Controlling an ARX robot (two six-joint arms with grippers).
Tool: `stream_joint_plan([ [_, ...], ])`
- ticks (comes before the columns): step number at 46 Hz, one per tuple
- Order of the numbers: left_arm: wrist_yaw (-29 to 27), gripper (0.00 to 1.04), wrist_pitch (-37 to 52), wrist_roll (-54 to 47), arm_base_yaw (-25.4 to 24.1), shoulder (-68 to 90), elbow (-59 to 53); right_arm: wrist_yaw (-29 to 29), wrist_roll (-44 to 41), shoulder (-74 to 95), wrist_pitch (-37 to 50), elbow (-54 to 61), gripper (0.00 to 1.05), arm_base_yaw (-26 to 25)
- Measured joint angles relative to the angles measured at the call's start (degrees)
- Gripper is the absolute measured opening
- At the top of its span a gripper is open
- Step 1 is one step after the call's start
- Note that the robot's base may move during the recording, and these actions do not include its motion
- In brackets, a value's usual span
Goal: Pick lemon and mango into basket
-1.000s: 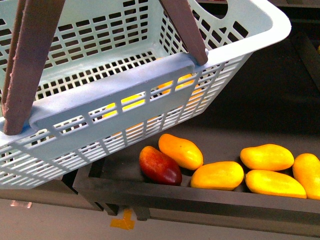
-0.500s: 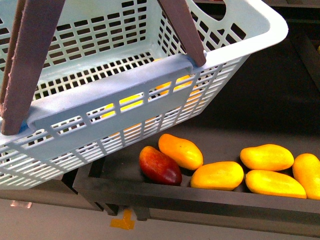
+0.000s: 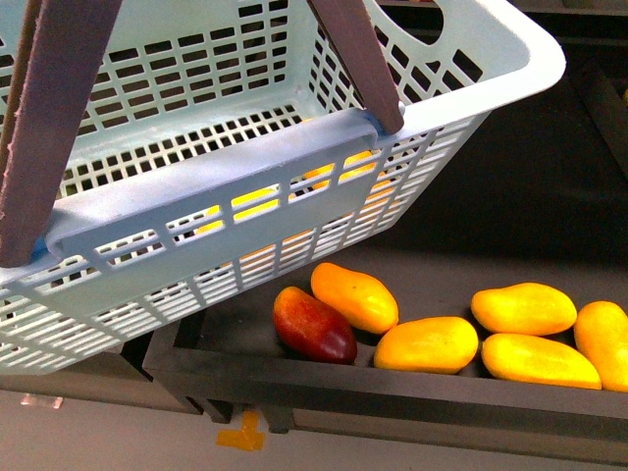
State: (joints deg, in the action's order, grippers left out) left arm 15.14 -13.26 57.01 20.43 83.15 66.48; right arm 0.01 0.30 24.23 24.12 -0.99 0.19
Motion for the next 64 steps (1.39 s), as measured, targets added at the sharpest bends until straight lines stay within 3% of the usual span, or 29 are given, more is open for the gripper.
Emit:
stream_joint_plan([
  [31,0.0,0.14,0.0,0.0,0.0,0.0,0.0,0.0,0.0,-13.8,-13.7,0.0,0.02,0.0],
  [35,0.0,0.14,0.0,0.0,0.0,0.0,0.0,0.2,0.0,-21.2,-22.9,0.0,0.02,0.0],
  [43,0.0,0.14,0.0,0.0,0.0,0.0,0.0,0.1,0.0,-23.8,-24.0,0.0,0.02,0.0],
  [52,0.0,0.14,0.0,0.0,0.0,0.0,0.0,0.1,-0.1,-23.8,-24.0,0.0,0.4,0.0],
  [61,0.0,0.14,0.0,0.0,0.0,0.0,0.0,0.1,-0.1,-23.8,-24.0,0.0,0.85,0.0],
  [64,0.0,0.14,0.0,0.1,0.0,0.0,0.0,0.2,-0.1,-23.9,-24.0,0.0,0.95,0.0],
])
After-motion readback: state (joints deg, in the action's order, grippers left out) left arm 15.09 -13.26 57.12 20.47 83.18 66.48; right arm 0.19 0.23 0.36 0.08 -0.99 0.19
